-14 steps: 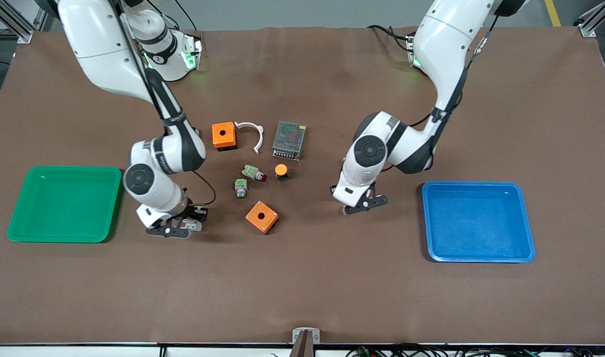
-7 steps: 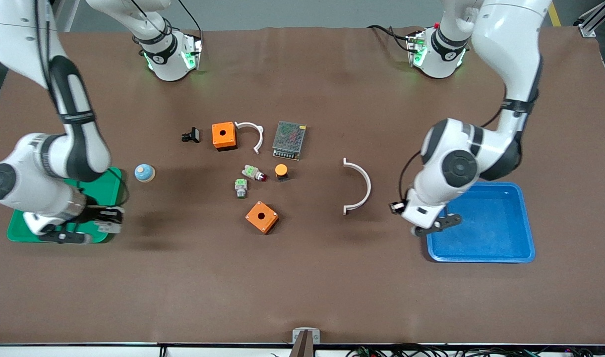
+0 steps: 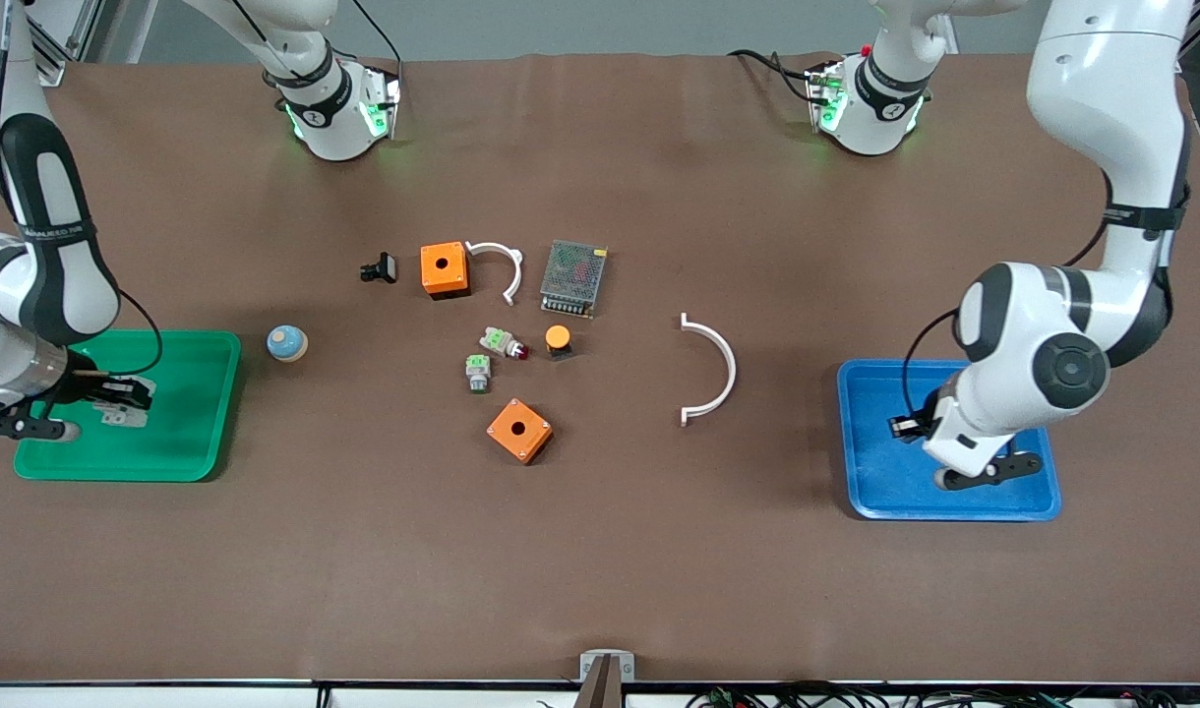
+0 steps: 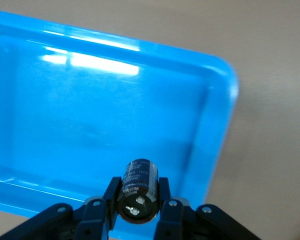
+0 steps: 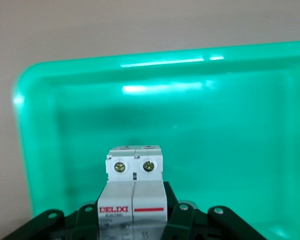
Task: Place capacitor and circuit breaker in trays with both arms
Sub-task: 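Carry the capacitor to the blue tray while the right gripper carries the breaker, then lower the capacitor into the blue tray while the right gripper lowers the breaker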
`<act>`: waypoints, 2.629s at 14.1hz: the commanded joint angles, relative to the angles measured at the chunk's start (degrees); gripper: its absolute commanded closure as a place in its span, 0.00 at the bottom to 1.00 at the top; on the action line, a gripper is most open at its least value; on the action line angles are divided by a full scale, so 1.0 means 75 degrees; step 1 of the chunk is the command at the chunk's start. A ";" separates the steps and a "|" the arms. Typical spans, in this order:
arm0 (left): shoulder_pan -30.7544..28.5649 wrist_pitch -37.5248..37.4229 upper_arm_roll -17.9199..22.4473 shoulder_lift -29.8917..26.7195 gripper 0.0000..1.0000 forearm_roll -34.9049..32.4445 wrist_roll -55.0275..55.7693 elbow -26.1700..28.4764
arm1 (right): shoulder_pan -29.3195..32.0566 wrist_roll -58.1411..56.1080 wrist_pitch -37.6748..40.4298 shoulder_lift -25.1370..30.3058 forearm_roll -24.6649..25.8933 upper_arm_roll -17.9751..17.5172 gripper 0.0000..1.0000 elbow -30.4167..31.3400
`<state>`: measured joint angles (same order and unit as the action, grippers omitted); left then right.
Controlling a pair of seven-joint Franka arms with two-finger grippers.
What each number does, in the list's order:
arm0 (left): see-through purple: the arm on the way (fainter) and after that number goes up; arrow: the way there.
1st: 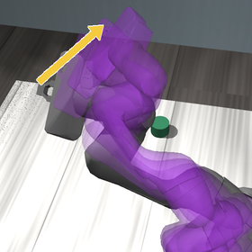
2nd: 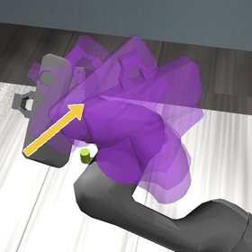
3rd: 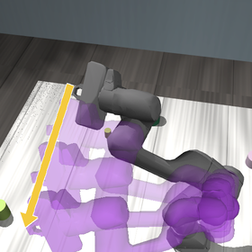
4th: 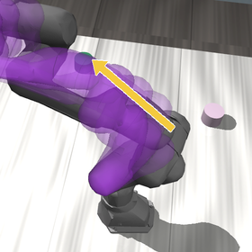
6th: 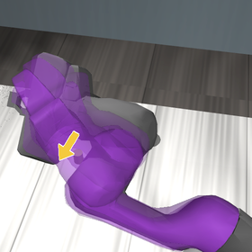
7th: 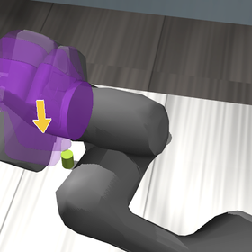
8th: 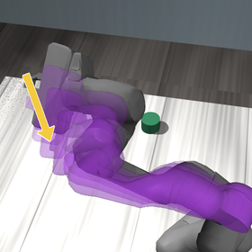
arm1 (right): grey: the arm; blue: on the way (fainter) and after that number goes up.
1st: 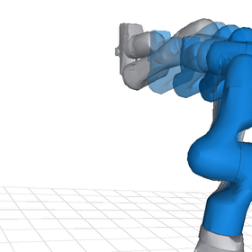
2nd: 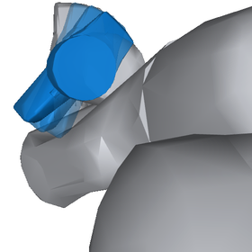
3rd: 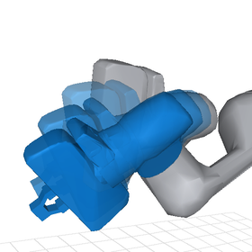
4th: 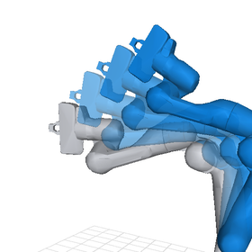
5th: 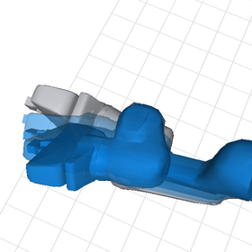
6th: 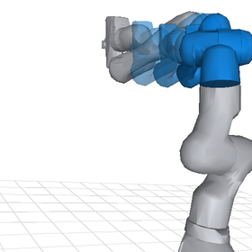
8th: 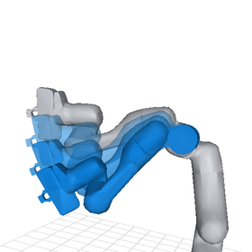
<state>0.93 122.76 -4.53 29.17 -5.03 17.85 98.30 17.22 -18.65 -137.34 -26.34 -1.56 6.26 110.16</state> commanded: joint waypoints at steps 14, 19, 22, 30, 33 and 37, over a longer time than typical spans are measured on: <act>-0.0898 0.1081 -0.0088 0.0939 0.94 -0.0560 -0.0973 0.0054 | 0.0587 -0.0724 -0.1001 -0.0707 0.0091 -0.0225 0.95 0.0160; -0.1027 0.1374 -0.0111 0.1091 0.92 -0.0513 -0.1020 0.0065 | 0.0506 -0.0724 -0.0896 -0.0719 -0.0050 -0.0236 0.00 -0.0015; -0.1027 0.1374 -0.0111 0.1103 0.86 -0.0502 -0.1032 0.0077 | 0.0435 -0.0759 -0.0454 -0.0579 -0.0039 -0.0260 0.00 -0.0225; -0.0968 0.0300 -0.0310 -0.0019 0.00 -0.0455 -0.1020 0.0100 | -0.0524 0.0269 0.3685 -0.0157 0.0055 -0.0236 0.00 -0.2770; -0.0968 -0.0499 -0.0544 -0.0606 0.00 -0.0454 -0.1008 0.0112 | -0.1273 0.1533 0.4294 0.0182 0.0067 -0.0236 0.00 -0.2770; -0.0945 -0.1086 -0.1071 -0.1134 0.00 -0.0455 -0.0751 0.0218 | -0.2119 0.1995 0.5266 0.0721 0.0313 -0.0236 0.00 -0.2968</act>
<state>-5.98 115.87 -10.90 23.36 -7.89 11.22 97.95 3.03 -4.96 -101.35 -24.07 -0.64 4.12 88.43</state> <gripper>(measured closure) 0.000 0.000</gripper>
